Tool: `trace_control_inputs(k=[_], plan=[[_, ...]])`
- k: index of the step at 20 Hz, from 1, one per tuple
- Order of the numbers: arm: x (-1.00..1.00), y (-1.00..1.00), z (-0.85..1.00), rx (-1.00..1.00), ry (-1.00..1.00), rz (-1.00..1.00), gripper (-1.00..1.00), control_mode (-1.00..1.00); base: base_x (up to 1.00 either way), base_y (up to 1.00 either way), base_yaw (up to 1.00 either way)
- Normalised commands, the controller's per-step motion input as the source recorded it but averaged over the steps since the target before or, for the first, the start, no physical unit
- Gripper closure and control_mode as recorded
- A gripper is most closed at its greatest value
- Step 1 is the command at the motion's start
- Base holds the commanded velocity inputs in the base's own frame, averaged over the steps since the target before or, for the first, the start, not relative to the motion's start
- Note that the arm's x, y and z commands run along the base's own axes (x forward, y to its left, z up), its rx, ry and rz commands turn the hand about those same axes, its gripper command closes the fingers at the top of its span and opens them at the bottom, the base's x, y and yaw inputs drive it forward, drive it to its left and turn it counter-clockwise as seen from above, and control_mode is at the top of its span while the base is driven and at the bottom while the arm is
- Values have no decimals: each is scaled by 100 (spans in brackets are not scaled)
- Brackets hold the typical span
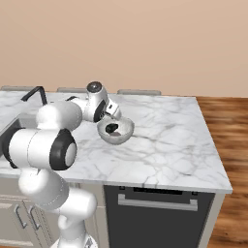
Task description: Pick the eggplants from the cabinet and place them in one bowl. Pick the pear from the sink and place it in the other bowl.
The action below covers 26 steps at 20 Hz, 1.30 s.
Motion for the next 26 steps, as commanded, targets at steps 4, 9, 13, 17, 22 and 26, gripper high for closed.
trace_control_inputs(k=[4,9,13,17,22,26], plan=[[-18,42,0,5,3,1,-100,-100,0,0,0],[-58,12,0,-1,0,5,-100,-100,0,0,0],[-52,0,0,-2,0,5,-100,-100,0,0,0],[-34,0,0,0,0,5,-100,-100,0,0,0],[-8,0,-6,0,0,4,-100,-100,0,0,0],[0,0,0,0,0,0,-100,100,-8,0,3]])
